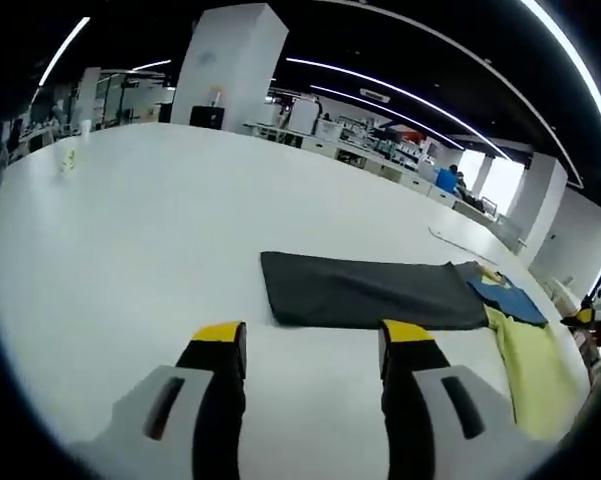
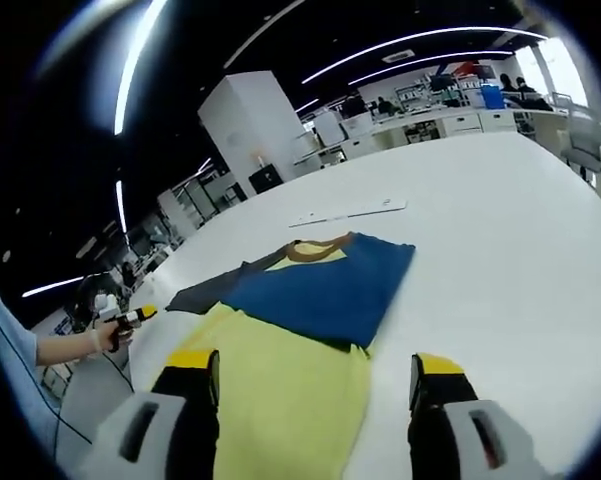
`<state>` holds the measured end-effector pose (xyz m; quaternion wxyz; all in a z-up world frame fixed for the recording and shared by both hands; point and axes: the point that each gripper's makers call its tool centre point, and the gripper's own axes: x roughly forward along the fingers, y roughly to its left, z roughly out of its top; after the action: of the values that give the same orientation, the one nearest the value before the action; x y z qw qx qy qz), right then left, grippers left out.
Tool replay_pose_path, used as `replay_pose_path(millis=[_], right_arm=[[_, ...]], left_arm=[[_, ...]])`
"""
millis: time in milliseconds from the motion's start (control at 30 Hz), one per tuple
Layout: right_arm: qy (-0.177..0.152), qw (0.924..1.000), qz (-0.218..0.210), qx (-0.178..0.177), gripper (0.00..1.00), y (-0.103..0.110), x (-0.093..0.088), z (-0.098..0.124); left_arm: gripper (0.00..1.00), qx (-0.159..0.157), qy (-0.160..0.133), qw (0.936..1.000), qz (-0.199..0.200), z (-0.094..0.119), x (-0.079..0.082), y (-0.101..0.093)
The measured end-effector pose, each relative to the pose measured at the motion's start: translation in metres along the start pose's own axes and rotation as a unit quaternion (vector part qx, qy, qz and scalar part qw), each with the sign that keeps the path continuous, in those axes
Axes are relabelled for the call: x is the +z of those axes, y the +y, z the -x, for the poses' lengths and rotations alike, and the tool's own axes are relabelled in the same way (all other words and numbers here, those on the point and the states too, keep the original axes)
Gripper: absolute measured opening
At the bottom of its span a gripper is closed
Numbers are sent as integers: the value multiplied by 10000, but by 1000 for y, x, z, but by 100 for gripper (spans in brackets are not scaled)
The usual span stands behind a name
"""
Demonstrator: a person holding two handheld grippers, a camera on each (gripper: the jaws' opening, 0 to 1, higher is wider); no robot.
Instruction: Fold the garment on the visible template until the final outline fits inside the template.
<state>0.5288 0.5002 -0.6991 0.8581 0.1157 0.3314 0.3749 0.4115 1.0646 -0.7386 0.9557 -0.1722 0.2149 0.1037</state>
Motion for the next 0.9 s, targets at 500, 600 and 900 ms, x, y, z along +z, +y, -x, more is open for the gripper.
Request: replay_pose_path(millis=[500,600,900], right_arm=[[-79,9998,-126,-146,78,-5,2,11],[-84,9997,-146,-165,78,-5,1,13],[-60,9996,-197,-212,78,-5,-6,17]], left_arm=[[33,294,-112,9979,562,-22,0,7],[25,326,-62,9977,595,-24,-2,7],[3,441,-72,9944,958,-30,-2,20]])
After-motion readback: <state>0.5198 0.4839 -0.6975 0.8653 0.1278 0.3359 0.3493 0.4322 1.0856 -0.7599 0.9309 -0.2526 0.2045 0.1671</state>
